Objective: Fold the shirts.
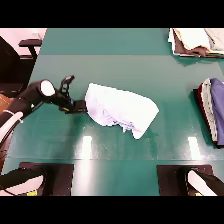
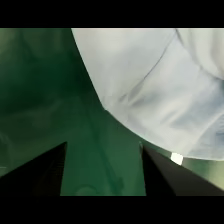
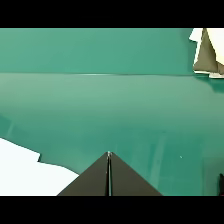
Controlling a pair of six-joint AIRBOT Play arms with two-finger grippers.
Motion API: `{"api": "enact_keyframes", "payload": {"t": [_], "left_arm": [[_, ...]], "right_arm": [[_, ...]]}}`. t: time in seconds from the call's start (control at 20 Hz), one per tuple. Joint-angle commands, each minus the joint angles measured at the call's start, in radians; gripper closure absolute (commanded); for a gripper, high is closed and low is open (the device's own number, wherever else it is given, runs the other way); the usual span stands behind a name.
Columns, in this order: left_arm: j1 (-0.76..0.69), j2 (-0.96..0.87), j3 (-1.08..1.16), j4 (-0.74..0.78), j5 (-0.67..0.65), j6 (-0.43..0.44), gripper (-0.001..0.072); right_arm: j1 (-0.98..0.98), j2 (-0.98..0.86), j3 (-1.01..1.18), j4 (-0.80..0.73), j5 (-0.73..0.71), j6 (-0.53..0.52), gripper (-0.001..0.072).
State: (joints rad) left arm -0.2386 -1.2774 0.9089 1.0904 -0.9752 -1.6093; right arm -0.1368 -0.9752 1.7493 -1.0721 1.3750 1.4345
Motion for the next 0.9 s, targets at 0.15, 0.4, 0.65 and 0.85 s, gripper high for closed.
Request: {"api": "enact_keyframes", "payload": {"t": [0.15,0.4,0.65,0.85], "left_arm": [[-0.080,-0.022,-0.141,-0.261,0.267,0.088,0.0170],[-0.097,-0.051,-0.110,-0.257,0.303,0.040,0.0621],[-0.005,-0.048,0.074,-0.248,0.171,0.113,0.0684],[0.021,-0.048,0.184,-0.198,0.087,0.178,0.0684]], "right_arm": [[0.000,-0.002,0.000,0.001,0.018,0.000,0.0697],[0.000,-0.005,0.000,-0.005,0.083,0.000,0.0696],[0.000,-0.029,-0.143,-0.005,0.222,0.000,0.0696],[0.000,0.034,-0.629,-0.028,0.058,0.007,0.0643]]}}
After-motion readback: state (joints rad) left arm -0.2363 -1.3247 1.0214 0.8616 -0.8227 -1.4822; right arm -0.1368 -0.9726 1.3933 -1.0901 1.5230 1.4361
